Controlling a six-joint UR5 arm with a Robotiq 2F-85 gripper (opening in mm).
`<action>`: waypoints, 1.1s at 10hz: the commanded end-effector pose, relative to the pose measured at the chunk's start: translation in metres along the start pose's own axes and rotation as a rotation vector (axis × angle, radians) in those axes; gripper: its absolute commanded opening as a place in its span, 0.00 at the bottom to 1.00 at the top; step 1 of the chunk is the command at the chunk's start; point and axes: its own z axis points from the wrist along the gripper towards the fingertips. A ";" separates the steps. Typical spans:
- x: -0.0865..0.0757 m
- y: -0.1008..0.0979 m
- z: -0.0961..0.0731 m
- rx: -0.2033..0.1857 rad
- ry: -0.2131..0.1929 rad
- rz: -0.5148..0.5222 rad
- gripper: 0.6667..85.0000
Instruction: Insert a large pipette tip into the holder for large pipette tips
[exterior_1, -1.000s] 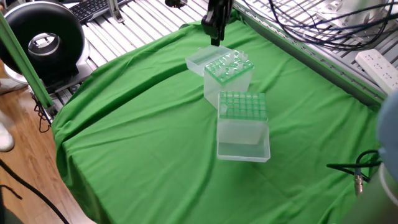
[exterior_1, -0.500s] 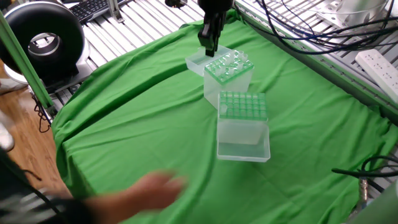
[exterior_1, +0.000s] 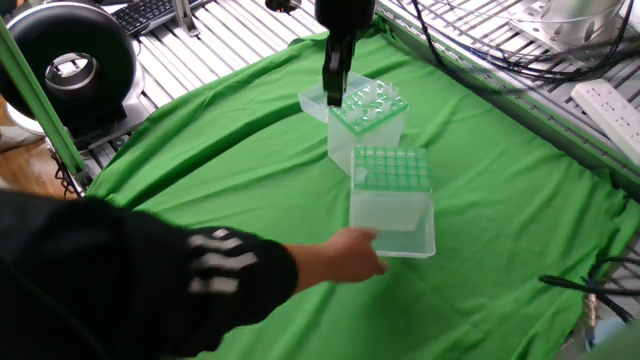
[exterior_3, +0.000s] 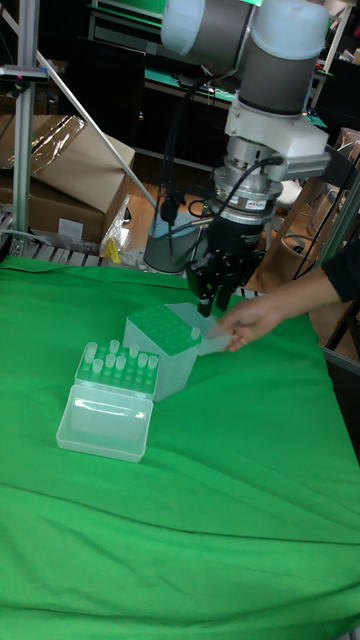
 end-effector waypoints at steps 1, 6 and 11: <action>0.007 0.042 0.021 0.003 -0.015 0.055 0.38; -0.025 0.014 0.037 0.032 -0.049 0.021 0.40; -0.056 -0.006 0.057 0.058 -0.075 0.021 0.38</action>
